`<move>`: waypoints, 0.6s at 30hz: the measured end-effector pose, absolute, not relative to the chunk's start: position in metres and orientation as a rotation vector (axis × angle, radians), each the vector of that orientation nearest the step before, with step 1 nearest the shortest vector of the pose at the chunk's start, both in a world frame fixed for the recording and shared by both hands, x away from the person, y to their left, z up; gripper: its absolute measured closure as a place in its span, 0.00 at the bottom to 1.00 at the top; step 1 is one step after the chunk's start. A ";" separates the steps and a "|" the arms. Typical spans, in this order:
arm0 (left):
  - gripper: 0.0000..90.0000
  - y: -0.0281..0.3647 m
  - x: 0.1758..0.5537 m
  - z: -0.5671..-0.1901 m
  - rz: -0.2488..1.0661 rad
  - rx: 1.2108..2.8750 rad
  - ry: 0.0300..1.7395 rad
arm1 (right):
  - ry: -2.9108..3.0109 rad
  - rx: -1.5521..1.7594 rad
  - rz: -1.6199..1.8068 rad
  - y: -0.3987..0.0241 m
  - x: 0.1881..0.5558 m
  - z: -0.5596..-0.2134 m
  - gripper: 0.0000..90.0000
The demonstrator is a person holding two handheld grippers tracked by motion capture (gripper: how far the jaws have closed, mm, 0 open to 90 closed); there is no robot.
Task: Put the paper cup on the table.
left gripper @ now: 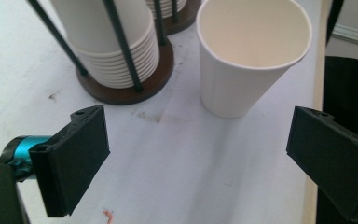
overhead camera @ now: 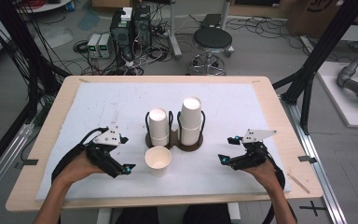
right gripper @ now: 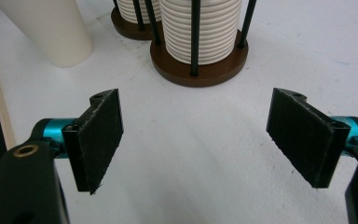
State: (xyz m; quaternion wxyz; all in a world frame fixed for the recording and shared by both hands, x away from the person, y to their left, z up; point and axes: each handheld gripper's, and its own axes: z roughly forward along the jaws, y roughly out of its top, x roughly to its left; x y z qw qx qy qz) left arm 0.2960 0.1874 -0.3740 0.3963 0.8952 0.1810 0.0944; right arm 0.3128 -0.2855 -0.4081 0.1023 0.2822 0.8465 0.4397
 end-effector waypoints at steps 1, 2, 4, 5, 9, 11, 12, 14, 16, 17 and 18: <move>0.06 0.189 0.296 -0.375 0.244 2.258 0.464 | 2.498 0.830 1.299 -0.286 0.313 -0.408 0.21; 0.06 0.190 0.294 -0.377 0.252 2.236 0.489 | 2.496 0.832 1.300 -0.286 0.313 -0.408 0.21; 0.06 0.194 0.293 -0.380 0.260 2.218 0.503 | 2.497 0.836 1.300 -0.286 0.313 -0.409 0.21; 0.06 0.196 0.292 -0.382 0.270 2.209 0.518 | 2.494 0.833 1.298 -0.286 0.312 -0.409 0.21; 0.06 0.203 0.290 -0.391 0.281 2.167 0.544 | 2.490 0.841 1.306 -0.287 0.313 -0.410 0.21; 0.06 0.206 0.289 -0.396 0.282 2.164 0.561 | 2.482 0.853 1.317 -0.287 0.314 -0.411 0.21; 0.06 0.208 0.289 -0.398 0.278 2.167 0.564 | 2.482 0.858 1.319 -0.287 0.314 -0.412 0.21; 0.06 0.210 0.288 -0.402 0.279 2.150 0.578 | 2.484 0.853 1.321 -0.288 0.314 -0.413 0.21; 0.06 0.213 0.288 -0.404 0.287 2.144 0.587 | 2.480 0.860 1.321 -0.288 0.315 -0.414 0.21; 0.06 0.215 0.288 -0.405 0.290 2.141 0.594 | 2.483 0.861 1.319 -0.289 0.315 -0.414 0.21; 0.06 0.216 0.288 -0.407 0.295 2.130 0.603 | 2.483 0.859 1.321 -0.289 0.315 -0.414 0.21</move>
